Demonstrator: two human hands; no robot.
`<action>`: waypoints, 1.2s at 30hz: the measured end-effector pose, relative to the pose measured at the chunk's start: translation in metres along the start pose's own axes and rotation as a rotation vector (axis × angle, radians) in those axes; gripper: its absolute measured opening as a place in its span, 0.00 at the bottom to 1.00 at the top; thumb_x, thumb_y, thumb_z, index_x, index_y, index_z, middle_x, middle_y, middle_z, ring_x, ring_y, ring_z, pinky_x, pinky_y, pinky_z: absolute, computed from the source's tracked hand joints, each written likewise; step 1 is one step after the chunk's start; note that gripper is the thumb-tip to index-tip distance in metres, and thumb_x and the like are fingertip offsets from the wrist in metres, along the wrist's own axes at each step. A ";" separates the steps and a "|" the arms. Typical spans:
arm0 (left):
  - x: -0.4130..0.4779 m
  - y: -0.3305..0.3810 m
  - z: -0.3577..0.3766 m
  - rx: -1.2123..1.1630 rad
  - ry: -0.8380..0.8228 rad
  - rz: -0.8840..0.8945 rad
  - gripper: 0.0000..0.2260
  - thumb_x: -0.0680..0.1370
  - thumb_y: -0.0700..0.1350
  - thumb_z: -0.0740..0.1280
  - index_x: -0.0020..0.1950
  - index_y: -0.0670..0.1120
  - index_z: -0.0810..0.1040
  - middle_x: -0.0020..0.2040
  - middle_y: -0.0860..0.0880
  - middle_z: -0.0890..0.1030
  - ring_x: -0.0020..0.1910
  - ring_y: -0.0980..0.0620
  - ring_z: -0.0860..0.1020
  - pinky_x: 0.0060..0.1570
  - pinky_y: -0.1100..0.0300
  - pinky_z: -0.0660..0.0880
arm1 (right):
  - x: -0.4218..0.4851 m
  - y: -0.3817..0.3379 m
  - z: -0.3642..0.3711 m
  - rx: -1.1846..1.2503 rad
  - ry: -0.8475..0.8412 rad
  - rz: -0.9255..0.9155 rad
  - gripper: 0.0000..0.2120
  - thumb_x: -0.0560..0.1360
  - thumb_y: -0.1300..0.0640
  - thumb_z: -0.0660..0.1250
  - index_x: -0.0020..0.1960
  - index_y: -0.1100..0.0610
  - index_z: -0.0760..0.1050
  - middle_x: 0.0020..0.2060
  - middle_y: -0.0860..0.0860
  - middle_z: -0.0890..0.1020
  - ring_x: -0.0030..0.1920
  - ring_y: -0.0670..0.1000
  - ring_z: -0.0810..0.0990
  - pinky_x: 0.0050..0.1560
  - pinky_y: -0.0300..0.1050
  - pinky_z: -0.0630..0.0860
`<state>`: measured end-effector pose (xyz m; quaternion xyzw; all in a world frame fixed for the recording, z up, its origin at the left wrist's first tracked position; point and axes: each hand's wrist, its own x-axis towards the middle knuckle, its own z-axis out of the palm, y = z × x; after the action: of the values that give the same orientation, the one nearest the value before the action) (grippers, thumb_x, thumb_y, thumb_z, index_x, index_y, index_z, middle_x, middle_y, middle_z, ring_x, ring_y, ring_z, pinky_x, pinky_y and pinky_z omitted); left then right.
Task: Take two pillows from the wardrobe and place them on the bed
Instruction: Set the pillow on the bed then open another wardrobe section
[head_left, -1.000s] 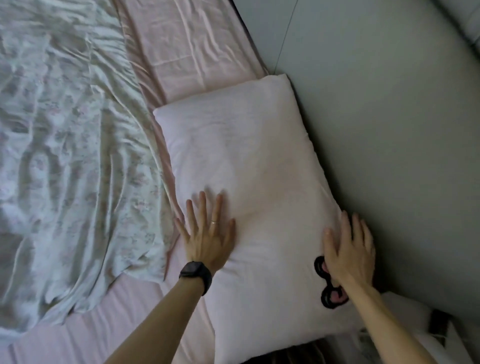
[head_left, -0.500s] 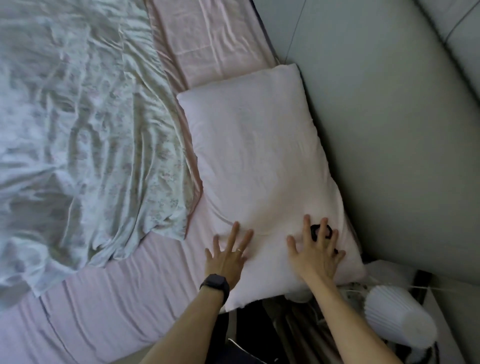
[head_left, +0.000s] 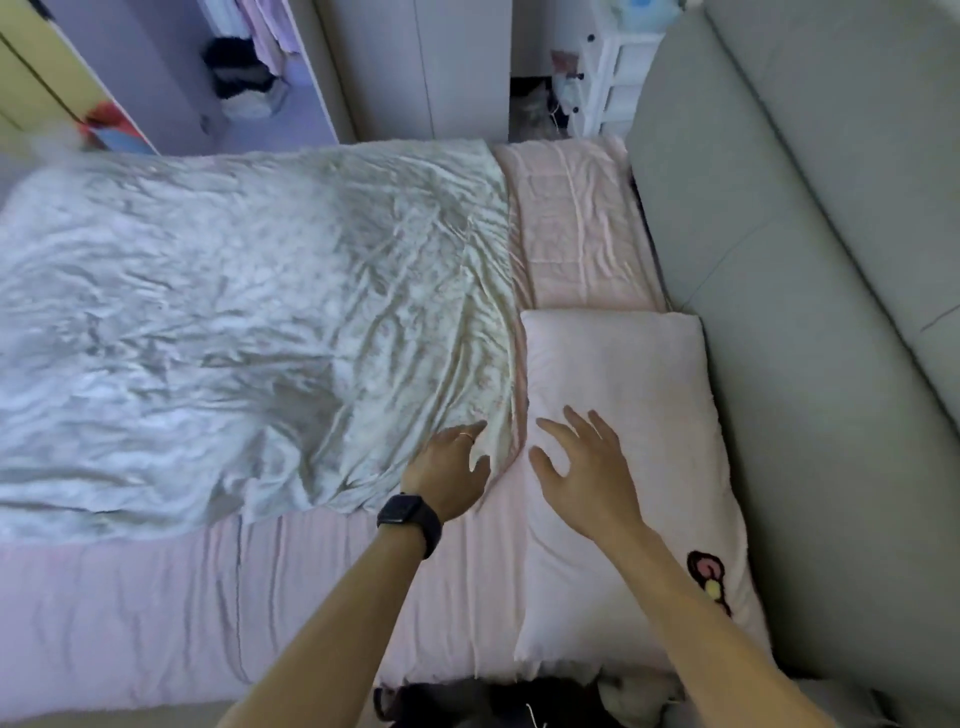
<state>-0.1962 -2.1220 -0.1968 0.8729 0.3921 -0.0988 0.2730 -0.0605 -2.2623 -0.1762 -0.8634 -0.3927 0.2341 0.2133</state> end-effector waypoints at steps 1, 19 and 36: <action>-0.006 -0.012 -0.023 -0.024 0.102 -0.014 0.24 0.82 0.53 0.59 0.79 0.54 0.63 0.76 0.52 0.69 0.73 0.48 0.68 0.71 0.52 0.66 | 0.005 -0.027 -0.003 0.016 0.023 -0.061 0.22 0.81 0.42 0.60 0.74 0.43 0.70 0.79 0.47 0.64 0.81 0.51 0.51 0.78 0.53 0.58; -0.238 -0.334 -0.302 -0.017 0.935 -0.506 0.26 0.80 0.57 0.62 0.79 0.57 0.62 0.79 0.50 0.65 0.79 0.45 0.58 0.76 0.42 0.56 | 0.004 -0.475 0.082 0.166 0.191 -0.879 0.25 0.77 0.39 0.59 0.69 0.48 0.77 0.69 0.50 0.78 0.76 0.56 0.66 0.74 0.52 0.66; -0.403 -0.507 -0.360 0.113 1.084 -1.039 0.28 0.78 0.57 0.63 0.78 0.58 0.63 0.78 0.52 0.65 0.79 0.45 0.58 0.74 0.41 0.59 | -0.015 -0.709 0.219 0.135 -0.054 -1.278 0.30 0.76 0.36 0.52 0.71 0.48 0.75 0.69 0.48 0.78 0.76 0.55 0.64 0.74 0.54 0.65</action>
<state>-0.8563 -1.9010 0.0560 0.5146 0.8273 0.2086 -0.0851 -0.6045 -1.8082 0.0438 -0.4375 -0.8194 0.1066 0.3547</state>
